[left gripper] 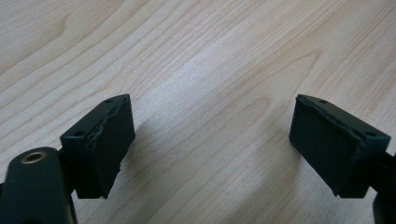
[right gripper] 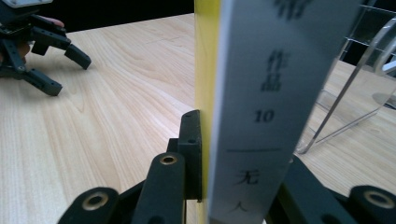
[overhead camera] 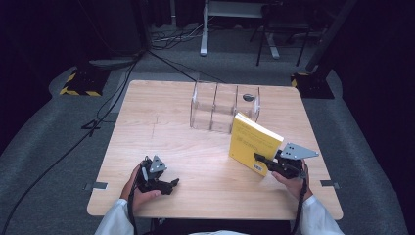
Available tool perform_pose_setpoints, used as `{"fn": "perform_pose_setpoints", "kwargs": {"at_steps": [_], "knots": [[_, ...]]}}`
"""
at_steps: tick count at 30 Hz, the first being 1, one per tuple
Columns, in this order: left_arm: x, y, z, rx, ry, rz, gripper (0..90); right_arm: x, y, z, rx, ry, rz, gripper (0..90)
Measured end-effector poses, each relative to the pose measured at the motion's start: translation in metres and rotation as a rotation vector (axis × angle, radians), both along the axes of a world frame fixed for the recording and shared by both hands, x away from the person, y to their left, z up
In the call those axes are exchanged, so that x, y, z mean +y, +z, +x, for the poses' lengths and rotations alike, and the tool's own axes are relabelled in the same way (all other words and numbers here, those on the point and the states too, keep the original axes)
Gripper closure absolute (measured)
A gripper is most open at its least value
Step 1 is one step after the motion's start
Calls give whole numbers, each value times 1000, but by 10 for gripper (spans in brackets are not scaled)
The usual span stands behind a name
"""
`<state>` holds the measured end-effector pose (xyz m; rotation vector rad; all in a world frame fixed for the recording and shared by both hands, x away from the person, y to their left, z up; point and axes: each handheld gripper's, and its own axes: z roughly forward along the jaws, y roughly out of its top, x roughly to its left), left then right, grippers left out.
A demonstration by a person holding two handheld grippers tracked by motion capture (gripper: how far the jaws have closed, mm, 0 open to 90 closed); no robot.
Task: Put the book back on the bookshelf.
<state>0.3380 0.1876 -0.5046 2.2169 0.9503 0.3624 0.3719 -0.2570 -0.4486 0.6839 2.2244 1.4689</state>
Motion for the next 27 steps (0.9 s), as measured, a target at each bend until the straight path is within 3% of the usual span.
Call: {"fn": "perform_pose_setpoints", "kwargs": {"at_steps": [27], "knots": [[0,0,0,-1,1,0,147,-11,11,22,-30,-134,30,762]]}}
